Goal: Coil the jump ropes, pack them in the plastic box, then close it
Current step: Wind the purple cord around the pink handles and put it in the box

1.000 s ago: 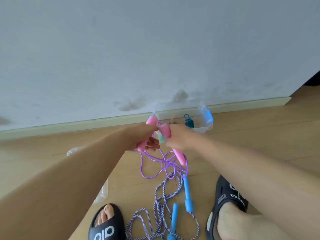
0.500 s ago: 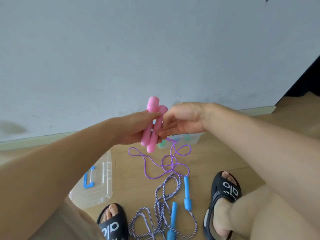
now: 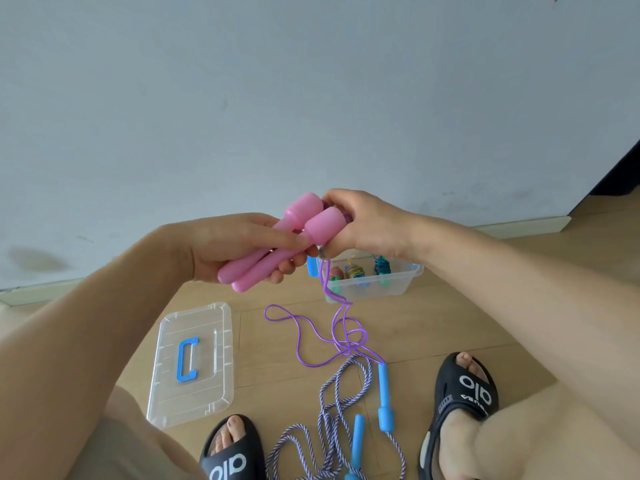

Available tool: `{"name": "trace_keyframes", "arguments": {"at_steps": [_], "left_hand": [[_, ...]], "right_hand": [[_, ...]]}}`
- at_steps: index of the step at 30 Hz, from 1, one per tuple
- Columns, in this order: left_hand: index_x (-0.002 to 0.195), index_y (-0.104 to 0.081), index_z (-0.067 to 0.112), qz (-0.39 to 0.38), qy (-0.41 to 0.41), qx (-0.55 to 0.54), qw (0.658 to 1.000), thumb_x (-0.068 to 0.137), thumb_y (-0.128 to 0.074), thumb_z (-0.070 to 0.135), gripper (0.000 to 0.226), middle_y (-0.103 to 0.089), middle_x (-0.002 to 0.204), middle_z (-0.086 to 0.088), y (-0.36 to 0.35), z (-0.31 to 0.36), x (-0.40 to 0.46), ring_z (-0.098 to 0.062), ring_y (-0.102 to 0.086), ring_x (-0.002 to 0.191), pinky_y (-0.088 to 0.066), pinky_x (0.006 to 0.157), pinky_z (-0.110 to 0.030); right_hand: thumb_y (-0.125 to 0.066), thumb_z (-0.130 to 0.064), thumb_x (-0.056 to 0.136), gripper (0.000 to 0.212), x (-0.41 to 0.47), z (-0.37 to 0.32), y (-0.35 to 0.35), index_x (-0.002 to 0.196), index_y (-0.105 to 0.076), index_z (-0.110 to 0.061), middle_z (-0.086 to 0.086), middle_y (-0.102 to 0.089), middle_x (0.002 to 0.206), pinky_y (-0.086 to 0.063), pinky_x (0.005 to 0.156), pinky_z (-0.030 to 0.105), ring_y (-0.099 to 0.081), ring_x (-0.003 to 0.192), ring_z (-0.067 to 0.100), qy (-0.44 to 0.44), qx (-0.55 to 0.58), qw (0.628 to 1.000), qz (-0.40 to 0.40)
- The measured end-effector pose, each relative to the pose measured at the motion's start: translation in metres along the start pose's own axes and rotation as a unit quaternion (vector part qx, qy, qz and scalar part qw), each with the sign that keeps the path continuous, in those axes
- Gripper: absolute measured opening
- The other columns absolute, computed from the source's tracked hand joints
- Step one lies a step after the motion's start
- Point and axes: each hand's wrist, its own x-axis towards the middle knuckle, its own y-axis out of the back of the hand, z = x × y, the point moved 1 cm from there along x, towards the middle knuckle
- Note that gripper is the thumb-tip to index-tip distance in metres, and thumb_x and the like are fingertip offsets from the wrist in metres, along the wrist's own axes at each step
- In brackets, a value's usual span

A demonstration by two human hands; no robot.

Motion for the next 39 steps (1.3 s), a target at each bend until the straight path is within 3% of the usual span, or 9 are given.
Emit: {"name": "trace_keyframes", "arguments": {"at_steps": [5,8,13,21,26,29,33,36,39], "left_hand": [[0.098,-0.063,0.002,0.038,0.019,0.101,0.994,0.093,-0.066,0.013,0.013,-0.065,0.084,-0.011,0.009,-0.003,-0.006,-0.02,-0.064,0.074,-0.056,0.07,-0.029],[0.1,-0.063,0.005,0.038,0.004,0.163,0.986,0.091,-0.069,0.012,0.013,-0.067,0.085,-0.011,0.009,-0.003,-0.007,-0.021,-0.065,0.077,-0.056,0.075,-0.031],[0.098,-0.066,0.01,0.082,-0.033,0.182,0.979,0.088,-0.074,0.015,0.014,-0.067,0.078,-0.009,0.004,0.002,-0.003,-0.022,-0.063,0.067,-0.054,0.066,-0.032],[0.093,-0.067,0.018,0.175,-0.01,0.308,0.935,0.088,-0.065,0.054,0.036,-0.075,0.072,-0.002,0.01,0.005,0.0,-0.019,-0.07,0.062,-0.055,0.067,-0.03],[0.091,-0.068,0.023,0.202,-0.017,0.336,0.92,0.088,-0.06,0.06,0.038,-0.073,0.068,-0.002,0.013,0.01,-0.001,-0.014,-0.059,0.056,-0.042,0.057,-0.027],[0.09,-0.068,0.021,0.201,-0.025,0.323,0.924,0.09,-0.058,0.059,0.04,-0.072,0.067,-0.003,0.011,0.01,0.0,-0.014,-0.058,0.055,-0.04,0.055,-0.026],[0.089,-0.067,0.019,0.2,-0.043,0.314,0.927,0.093,-0.056,0.055,0.038,-0.072,0.068,-0.003,0.008,0.008,0.002,-0.014,-0.058,0.056,-0.043,0.062,-0.032],[0.086,-0.066,0.022,0.196,-0.07,0.31,0.928,0.091,-0.061,0.051,0.029,-0.071,0.071,-0.002,0.011,0.008,0.002,-0.014,-0.061,0.061,-0.05,0.067,-0.041],[0.086,-0.058,0.025,0.219,-0.071,0.396,0.889,0.076,-0.077,0.05,0.033,-0.061,0.071,0.004,0.008,0.007,0.005,-0.015,-0.055,0.063,-0.044,0.06,-0.035]], "right_hand": [[-0.072,-0.003,0.069,0.029,0.004,0.002,0.0,0.079,-0.048,-0.016,-0.001,-0.049,0.075,-0.04,0.061,0.034,-0.046,0.062,0.016,-0.014,-0.108,0.994,0.009],[-0.066,-0.008,0.076,0.028,0.01,0.005,-0.001,0.073,-0.039,-0.017,-0.002,-0.047,0.069,-0.044,0.058,0.032,-0.059,0.054,0.016,-0.018,-0.108,0.993,0.046],[-0.061,-0.004,0.08,0.013,0.011,0.006,0.001,0.085,-0.052,-0.011,0.0,-0.051,0.076,-0.053,0.061,0.041,-0.06,0.06,0.021,-0.006,-0.092,0.995,0.037],[-0.061,0.001,0.076,0.034,0.0,0.004,0.002,0.089,-0.056,-0.03,-0.001,-0.054,0.075,-0.047,0.059,0.032,-0.053,0.061,0.014,-0.002,-0.061,0.998,-0.024],[-0.072,-0.029,0.073,0.037,-0.003,0.002,0.001,0.109,-0.062,-0.029,-0.002,-0.055,0.081,-0.045,0.063,0.036,-0.054,0.064,0.018,-0.004,0.032,0.997,-0.066],[-0.063,-0.051,0.09,0.022,-0.002,-0.002,-0.001,0.105,-0.064,-0.034,-0.004,-0.054,0.079,-0.041,0.062,0.037,-0.044,0.061,0.02,0.002,0.048,0.998,-0.045],[-0.05,-0.046,0.1,0.025,-0.003,-0.005,-0.007,0.1,-0.063,-0.025,-0.014,-0.059,0.055,-0.04,0.049,0.027,-0.047,0.045,0.011,0.045,0.011,0.999,0.012],[-0.051,-0.044,0.1,0.032,0.0,-0.006,-0.004,0.101,-0.064,-0.015,-0.014,-0.056,0.054,-0.034,0.044,0.016,-0.043,0.038,0.0,0.042,0.006,0.997,0.061],[-0.052,-0.05,0.098,0.039,0.004,-0.004,-0.003,0.1,-0.065,-0.013,-0.002,-0.06,0.065,-0.036,0.048,0.021,-0.041,0.041,0.004,0.026,0.007,0.996,0.091]]}}
